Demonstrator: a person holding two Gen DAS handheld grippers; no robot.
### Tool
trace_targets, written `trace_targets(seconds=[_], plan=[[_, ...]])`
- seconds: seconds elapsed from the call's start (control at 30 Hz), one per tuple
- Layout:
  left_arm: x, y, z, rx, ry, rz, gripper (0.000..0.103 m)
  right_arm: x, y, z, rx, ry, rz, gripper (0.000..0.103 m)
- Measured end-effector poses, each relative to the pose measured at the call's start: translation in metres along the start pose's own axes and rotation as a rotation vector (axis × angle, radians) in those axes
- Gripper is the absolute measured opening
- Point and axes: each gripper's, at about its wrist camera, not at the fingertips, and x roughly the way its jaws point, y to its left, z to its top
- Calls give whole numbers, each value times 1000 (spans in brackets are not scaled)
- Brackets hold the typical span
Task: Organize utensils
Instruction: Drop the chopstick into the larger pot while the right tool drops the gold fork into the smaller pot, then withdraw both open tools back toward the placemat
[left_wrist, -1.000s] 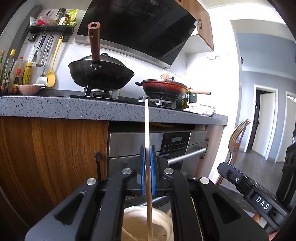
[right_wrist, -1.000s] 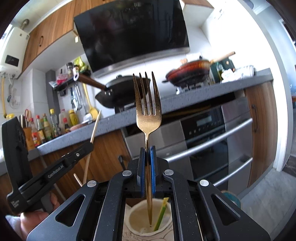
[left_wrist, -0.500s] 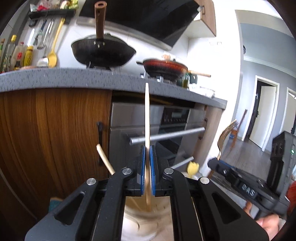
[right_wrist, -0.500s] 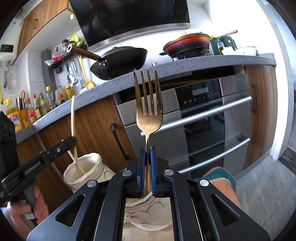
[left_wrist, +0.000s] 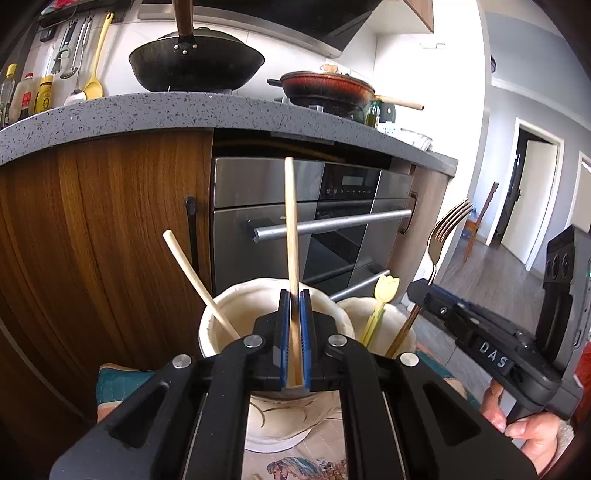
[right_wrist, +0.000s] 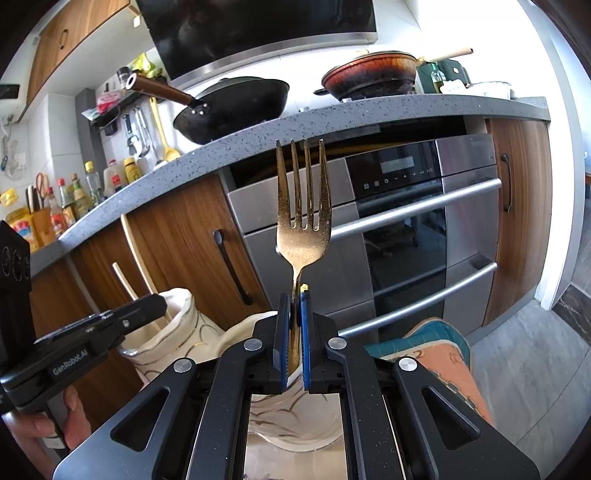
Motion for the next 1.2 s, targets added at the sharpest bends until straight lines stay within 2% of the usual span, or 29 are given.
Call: trace_targets(seconds=[0.2, 0.27, 0.37, 0.5, 0.53, 0.6, 0.73, 0.8, 0.87, 0.97, 1.0, 1.07, 1.2], plan=[[2, 1, 0, 2, 11, 13, 9, 2, -4, -1, 23, 9, -4, 7], [-1, 1, 1, 1, 3, 15, 25, 2, -3, -1, 22, 8, -9, 7], [-9, 1, 1, 4, -11, 18, 27, 2, -4, -1, 30, 10, -9, 11], [-22, -3, 2, 28, -29, 29, 30, -2, -4, -2, 40, 4, -4, 26], [-25, -4, 2, 33, -33, 33, 34, -4, -3, -3, 40, 1, -2, 28], [-35, -6, 2, 38, -45, 43, 39, -8, -1, -3, 40, -10, 1, 41], [-55, -2, -1, 24, -55, 52, 51, -20, 3, -4, 25, -32, 1, 50], [-66, 0, -6, 23, -53, 70, 55, -27, 5, -6, 30, -36, 8, 65], [-75, 4, -10, 19, -51, 87, 64, -33, 6, -8, 38, -40, 17, 80], [-90, 11, -18, 6, -57, 106, 77, -46, 8, -15, 41, -52, 27, 95], [-94, 12, -22, 10, -58, 117, 79, -51, 10, -20, 34, -56, 22, 95], [-102, 14, -32, 22, -61, 158, 90, -57, 12, -29, 16, -52, 11, 96], [-110, 21, -49, 14, -42, 182, 95, -71, 12, -57, -23, -41, -35, 98]])
